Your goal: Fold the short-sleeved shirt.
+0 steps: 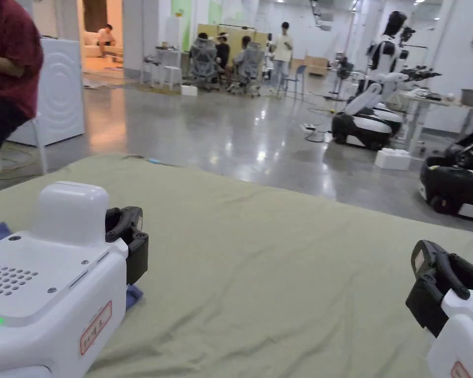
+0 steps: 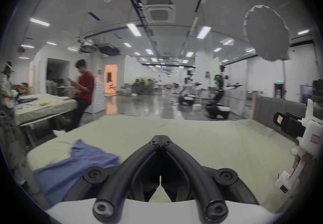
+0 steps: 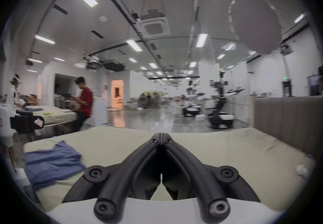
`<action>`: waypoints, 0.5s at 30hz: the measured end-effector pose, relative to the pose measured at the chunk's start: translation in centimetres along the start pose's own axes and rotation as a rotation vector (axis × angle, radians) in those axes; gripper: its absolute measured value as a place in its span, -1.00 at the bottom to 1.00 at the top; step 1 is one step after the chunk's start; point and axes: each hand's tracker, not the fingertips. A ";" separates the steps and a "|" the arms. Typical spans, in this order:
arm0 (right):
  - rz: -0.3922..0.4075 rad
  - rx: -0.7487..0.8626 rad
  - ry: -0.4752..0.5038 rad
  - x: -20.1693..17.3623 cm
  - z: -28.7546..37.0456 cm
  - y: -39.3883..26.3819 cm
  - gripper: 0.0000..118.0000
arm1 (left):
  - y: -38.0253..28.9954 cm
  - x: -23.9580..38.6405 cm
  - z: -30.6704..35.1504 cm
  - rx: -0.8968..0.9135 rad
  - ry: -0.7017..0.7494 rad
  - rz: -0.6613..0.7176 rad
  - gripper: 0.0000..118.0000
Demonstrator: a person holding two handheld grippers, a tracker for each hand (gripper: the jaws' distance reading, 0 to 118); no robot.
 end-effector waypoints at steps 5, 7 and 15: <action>-0.101 -0.051 0.371 -10.3 -4.7 -1.1 -0.97 | -0.8 -9.4 7.7 -0.056 0.408 -0.059 -1.00; -0.129 -0.092 0.516 -15.0 -6.1 -1.7 -0.97 | -1.7 -12.0 10.3 -0.086 0.537 -0.067 -1.00; -0.092 -0.189 0.726 -25.0 -7.6 -3.9 -0.97 | -4.6 -17.9 11.2 -0.200 0.580 0.031 -1.00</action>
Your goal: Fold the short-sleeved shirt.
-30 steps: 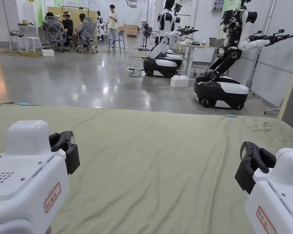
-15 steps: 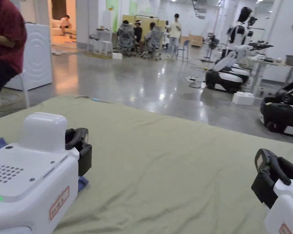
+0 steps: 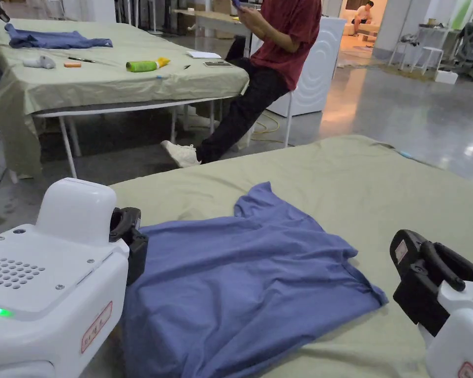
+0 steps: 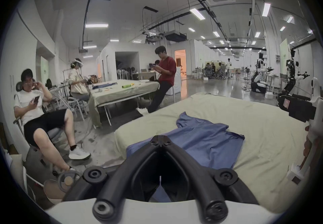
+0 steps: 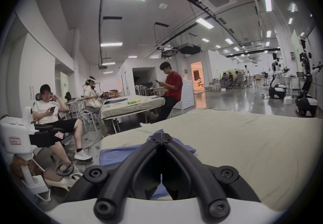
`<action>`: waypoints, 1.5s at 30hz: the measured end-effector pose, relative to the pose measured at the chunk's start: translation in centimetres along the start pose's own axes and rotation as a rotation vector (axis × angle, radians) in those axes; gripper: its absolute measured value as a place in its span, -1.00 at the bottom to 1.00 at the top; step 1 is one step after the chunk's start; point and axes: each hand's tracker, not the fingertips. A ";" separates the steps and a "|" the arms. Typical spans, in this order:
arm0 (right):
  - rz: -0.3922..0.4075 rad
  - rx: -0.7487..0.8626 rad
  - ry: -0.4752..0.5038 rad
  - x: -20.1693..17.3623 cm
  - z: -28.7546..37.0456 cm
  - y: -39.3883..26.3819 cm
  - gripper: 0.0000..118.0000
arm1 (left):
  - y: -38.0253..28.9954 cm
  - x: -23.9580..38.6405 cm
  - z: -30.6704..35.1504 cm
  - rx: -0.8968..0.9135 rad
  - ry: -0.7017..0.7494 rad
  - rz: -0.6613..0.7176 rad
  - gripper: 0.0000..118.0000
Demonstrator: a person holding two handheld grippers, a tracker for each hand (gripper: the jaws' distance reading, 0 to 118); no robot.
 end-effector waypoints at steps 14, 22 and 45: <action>0.037 -0.136 -0.185 5.3 -1.5 -2.2 -0.97 | -4.3 6.1 -18.1 -0.341 -0.447 0.196 0.72; 0.002 -0.212 -0.271 8.5 -0.5 -3.7 -0.97 | -6.8 13.8 -24.4 -0.522 -0.416 -0.015 0.72; -0.175 -0.179 -0.547 14.0 13.7 -3.9 -0.97 | -2.7 13.6 -21.1 -0.537 -0.727 0.652 -0.93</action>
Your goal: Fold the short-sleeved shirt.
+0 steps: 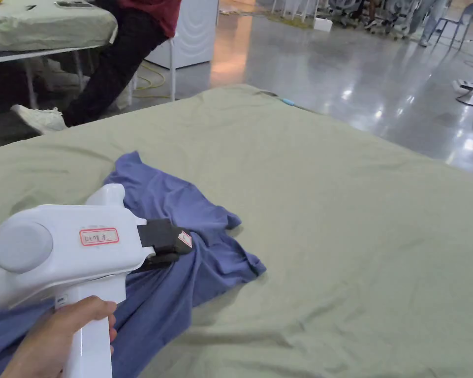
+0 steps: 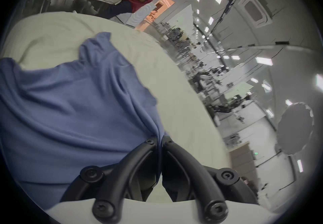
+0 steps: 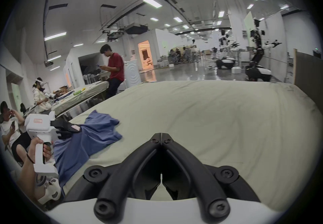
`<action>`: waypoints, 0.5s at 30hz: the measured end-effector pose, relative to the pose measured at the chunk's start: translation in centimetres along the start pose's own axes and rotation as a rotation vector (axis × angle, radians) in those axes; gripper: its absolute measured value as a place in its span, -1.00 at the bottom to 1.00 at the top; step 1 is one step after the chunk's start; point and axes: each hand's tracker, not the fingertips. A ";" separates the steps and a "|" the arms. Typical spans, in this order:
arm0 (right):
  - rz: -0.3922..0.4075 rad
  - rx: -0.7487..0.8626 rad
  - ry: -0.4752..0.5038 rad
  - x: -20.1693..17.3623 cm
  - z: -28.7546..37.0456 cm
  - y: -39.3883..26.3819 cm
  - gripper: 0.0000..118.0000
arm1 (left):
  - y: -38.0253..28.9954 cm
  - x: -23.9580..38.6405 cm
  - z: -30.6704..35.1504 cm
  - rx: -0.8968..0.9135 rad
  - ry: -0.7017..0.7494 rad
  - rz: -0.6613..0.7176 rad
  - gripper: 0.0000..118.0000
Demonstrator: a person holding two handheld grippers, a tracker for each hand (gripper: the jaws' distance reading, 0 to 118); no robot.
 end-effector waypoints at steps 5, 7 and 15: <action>-0.056 0.036 -0.161 5.0 6.0 -0.6 -0.97 | -3.2 7.9 -1.6 -0.055 -0.113 -0.130 -0.93; -0.080 0.056 -0.227 6.9 8.8 -1.0 -0.97 | -5.4 12.1 -2.8 -0.115 -0.217 -0.195 -0.93; -0.159 0.133 -0.471 13.5 19.9 -3.1 -0.97 | -18.9 28.9 -8.5 -0.440 -0.592 -0.341 -0.93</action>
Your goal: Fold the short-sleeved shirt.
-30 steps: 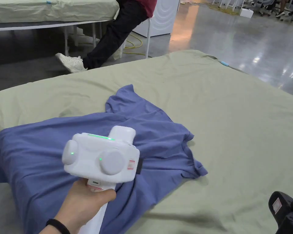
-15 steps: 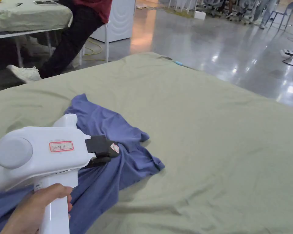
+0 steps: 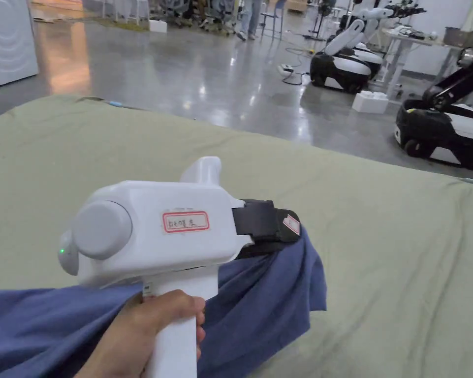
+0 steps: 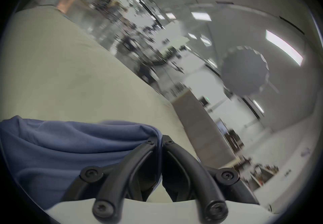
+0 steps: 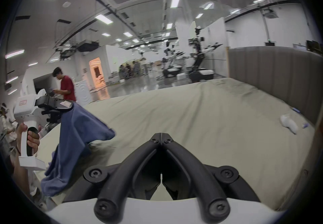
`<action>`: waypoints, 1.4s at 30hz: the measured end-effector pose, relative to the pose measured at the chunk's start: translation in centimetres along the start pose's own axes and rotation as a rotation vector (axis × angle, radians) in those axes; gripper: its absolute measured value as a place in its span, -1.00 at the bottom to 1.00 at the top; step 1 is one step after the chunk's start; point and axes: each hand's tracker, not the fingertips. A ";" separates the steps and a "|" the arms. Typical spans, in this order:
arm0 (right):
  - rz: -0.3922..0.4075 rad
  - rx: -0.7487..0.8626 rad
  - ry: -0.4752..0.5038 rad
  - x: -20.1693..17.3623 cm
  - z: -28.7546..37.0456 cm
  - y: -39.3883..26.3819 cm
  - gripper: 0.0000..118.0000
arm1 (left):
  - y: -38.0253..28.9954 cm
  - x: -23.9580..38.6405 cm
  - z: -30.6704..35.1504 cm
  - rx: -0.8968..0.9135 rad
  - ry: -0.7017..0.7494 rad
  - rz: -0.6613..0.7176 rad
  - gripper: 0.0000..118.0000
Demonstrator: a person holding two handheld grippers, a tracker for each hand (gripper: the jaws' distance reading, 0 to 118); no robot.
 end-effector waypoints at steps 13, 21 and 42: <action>-0.059 -0.019 -0.246 8.3 5.1 -2.4 -0.97 | -18.5 6.0 -13.0 -0.614 -0.136 -0.110 -0.93; -0.094 -0.110 -0.150 6.8 2.6 -4.3 -0.97 | -22.7 1.0 -13.8 -0.692 0.091 -0.151 -0.93; 0.015 -0.201 0.063 -0.7 -1.5 -4.8 -0.97 | -12.6 -5.1 9.1 -0.167 0.483 -0.050 -0.99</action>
